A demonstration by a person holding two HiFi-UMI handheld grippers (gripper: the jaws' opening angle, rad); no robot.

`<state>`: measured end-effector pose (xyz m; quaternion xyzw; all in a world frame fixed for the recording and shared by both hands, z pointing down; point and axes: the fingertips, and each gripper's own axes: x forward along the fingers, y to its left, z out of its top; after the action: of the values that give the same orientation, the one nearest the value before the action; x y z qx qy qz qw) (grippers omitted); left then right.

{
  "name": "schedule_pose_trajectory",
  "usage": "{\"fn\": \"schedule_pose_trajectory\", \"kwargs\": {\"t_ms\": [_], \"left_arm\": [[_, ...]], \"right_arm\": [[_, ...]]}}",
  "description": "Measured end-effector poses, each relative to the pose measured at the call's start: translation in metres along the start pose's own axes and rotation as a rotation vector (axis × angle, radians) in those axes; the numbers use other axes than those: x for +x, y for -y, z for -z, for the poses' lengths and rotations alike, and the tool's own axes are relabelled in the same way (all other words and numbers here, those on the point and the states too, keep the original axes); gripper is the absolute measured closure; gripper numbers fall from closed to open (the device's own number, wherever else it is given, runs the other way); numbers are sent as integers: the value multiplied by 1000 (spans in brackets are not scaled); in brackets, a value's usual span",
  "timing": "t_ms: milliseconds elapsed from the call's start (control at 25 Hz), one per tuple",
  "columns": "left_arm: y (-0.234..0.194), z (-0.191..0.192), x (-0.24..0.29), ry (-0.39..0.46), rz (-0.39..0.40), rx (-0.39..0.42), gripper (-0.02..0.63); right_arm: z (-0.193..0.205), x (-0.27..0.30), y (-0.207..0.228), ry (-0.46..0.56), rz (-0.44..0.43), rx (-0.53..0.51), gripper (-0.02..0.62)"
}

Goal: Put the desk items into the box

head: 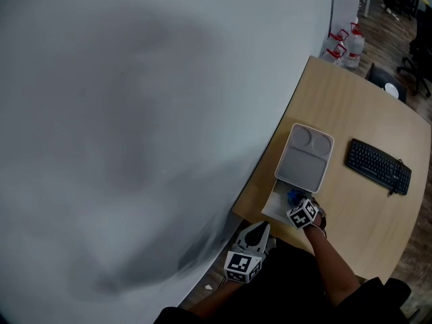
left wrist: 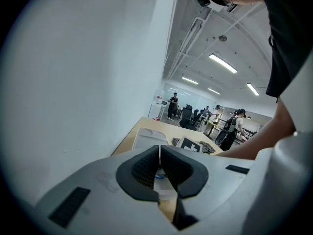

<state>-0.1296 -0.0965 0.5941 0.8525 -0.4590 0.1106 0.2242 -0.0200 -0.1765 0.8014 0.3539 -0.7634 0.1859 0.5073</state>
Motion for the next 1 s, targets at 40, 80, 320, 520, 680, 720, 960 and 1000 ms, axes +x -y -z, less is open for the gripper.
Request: {"fn": "schedule_pose_trajectory", "kwargs": {"t_ms": [40,80,320,520,680,720,960,1000], "left_arm": [[0,0,2,-4,3,2,584],[0,0,4,-6,5,3,584],[2,-2,10,-2,14,-7,584],[2,-1,8,8,4,-16,584],[2,0,5,6,4,-16,584],[2,1,4,4,4,-12,584],[3,3,-5,-3,-11,-3,584],[3,3,-6,-2,-12,-2,584]], "right_arm": [[1,0,-1,-9,1,-9,453],[2,1,-2,-19,0,-21,453],[4,2,-5,-70,-16,-58,453],[10,3,-12,-173,-56,-134,451],[12,5,-12,-199,-49,-152,451],[12,5,-12,-201,-44,-154,451],[11,4,-11,-169,1,-169,443],[11,4,-12,-163,4,-168,429]]}}
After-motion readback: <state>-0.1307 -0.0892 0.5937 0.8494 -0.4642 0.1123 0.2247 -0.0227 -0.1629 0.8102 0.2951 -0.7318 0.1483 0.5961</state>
